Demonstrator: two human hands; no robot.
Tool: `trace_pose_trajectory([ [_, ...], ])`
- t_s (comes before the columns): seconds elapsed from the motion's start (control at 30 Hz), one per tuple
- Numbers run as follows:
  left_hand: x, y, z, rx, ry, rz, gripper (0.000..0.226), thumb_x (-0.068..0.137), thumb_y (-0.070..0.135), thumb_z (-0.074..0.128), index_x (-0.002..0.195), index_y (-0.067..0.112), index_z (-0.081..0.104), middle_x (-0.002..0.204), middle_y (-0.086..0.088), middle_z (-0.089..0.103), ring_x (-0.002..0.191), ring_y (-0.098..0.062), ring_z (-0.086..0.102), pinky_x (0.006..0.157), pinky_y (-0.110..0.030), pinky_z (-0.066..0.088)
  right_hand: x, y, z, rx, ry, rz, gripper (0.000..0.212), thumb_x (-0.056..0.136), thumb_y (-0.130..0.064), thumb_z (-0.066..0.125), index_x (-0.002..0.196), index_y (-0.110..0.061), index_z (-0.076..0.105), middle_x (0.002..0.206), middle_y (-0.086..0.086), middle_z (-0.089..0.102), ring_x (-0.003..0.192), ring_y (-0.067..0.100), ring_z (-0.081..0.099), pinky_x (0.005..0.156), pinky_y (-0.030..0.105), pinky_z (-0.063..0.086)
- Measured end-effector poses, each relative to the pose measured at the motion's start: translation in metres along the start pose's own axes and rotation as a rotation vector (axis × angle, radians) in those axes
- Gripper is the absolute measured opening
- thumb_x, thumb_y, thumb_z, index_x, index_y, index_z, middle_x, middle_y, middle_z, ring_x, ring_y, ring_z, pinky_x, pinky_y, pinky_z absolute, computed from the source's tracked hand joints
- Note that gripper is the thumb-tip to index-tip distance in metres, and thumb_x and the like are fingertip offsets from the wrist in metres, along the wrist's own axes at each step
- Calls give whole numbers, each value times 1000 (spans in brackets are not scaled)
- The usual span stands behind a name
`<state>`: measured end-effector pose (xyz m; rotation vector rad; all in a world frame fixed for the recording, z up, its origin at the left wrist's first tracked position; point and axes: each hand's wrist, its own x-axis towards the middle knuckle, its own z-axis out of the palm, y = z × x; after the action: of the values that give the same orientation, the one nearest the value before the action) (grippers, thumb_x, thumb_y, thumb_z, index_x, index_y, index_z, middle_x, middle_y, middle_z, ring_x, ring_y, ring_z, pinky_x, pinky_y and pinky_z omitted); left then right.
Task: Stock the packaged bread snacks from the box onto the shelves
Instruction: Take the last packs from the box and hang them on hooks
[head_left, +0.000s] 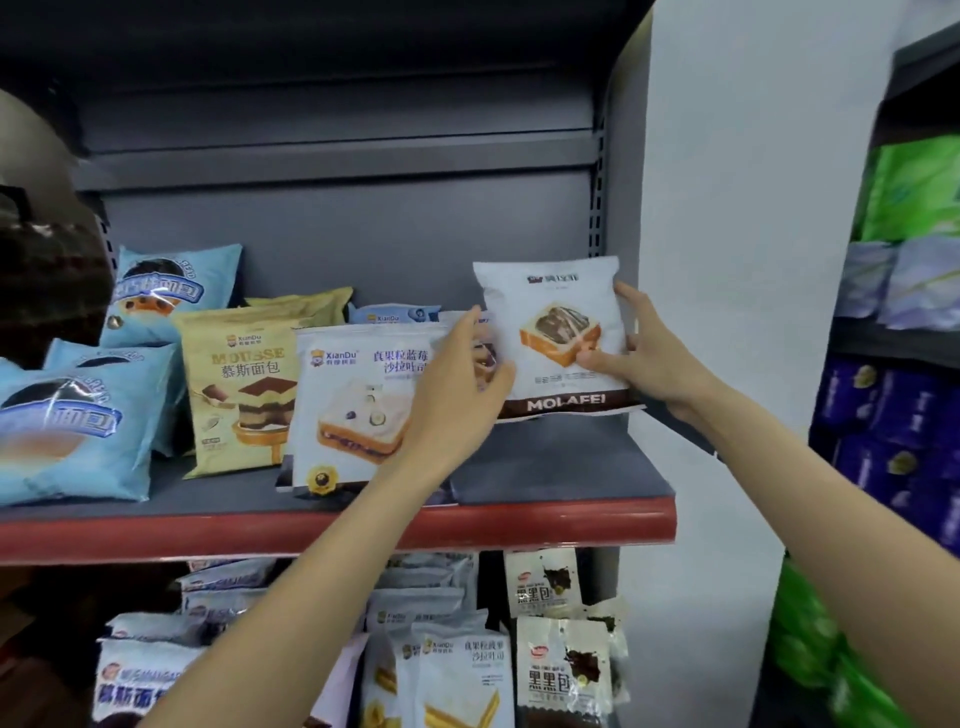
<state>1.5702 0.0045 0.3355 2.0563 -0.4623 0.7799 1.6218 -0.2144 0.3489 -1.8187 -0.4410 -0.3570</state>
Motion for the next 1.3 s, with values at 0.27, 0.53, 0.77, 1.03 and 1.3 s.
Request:
trace_pose_trajectory([
  [0.27, -18, -39, -57, 579, 133, 192, 50, 82, 20, 64, 130, 15, 53, 132, -2, 54, 122, -26, 43, 104, -31, 30, 37, 27, 64, -222, -4, 42, 105, 77, -12, 77, 151, -27, 3, 156, -1, 16, 137, 23, 32, 110, 33, 30],
  [0.53, -19, -44, -61, 621, 121, 223, 47, 82, 23, 66, 127, 16, 56, 133, 0, 53, 123, -24, 44, 103, -34, 33, 50, 31, 83, -717, -113, 64, 109, 80, -34, 74, 150, -28, -9, 125, 23, 58, 111, 39, 56, 94, 37, 41],
  [0.77, -27, -37, -57, 570, 170, 295, 38, 84, 20, 63, 121, 15, 59, 126, -2, 58, 117, -25, 48, 98, -33, 35, 5, -2, 70, -734, 19, -77, 78, 83, -36, 70, 146, -23, 27, 137, 17, 42, 124, 36, 43, 103, 43, 37],
  [1.03, -88, -1, -49, 177, 358, 520, 24, 90, 23, 49, 91, 10, 70, 82, 3, 71, 81, -12, 58, 77, -29, 41, -149, -39, 78, -644, 324, -519, 17, 91, -14, 59, 106, -10, 65, 102, 3, 65, 96, 19, 55, 84, 25, 39],
  [1.3, -216, 5, -18, -182, -467, 11, 10, 91, 28, 57, 92, 37, 61, 82, 11, 69, 72, 2, 60, 61, -18, 43, -333, -13, 82, -943, 55, -175, 15, 90, -15, 60, 102, -12, 68, 86, 0, 69, 76, 21, 66, 63, 34, 54],
])
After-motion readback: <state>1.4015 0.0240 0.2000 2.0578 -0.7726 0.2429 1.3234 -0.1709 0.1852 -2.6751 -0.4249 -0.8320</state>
